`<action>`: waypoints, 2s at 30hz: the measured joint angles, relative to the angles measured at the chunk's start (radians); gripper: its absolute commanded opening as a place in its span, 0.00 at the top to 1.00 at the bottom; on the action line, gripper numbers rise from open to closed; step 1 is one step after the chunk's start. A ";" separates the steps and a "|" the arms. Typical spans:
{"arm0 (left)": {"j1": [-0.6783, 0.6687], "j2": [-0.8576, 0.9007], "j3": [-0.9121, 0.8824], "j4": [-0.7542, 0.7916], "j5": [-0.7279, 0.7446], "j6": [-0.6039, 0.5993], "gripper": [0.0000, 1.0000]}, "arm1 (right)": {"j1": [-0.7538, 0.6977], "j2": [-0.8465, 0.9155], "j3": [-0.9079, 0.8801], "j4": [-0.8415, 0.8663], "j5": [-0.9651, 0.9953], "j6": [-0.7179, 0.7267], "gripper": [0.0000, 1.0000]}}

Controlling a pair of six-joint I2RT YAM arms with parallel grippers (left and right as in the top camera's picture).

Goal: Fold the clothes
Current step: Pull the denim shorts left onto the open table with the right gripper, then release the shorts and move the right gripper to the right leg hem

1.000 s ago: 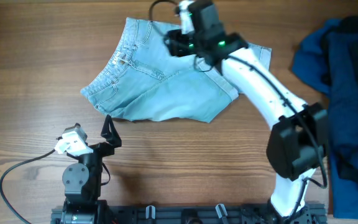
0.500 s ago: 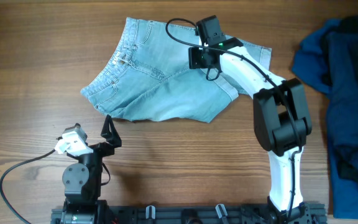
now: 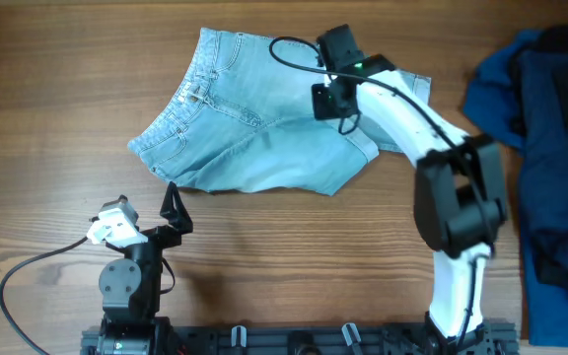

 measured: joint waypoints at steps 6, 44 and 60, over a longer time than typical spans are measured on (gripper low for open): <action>0.000 0.000 0.000 0.000 0.000 0.000 0.00 | 0.000 -0.159 0.006 -0.331 0.003 0.014 0.96; 0.000 0.000 0.000 0.000 0.000 0.000 0.00 | -0.130 -0.457 -0.203 -0.583 0.031 0.182 0.00; 0.000 0.000 0.000 0.000 0.000 0.000 0.00 | -0.592 -0.453 -0.565 -0.109 -0.541 0.158 0.40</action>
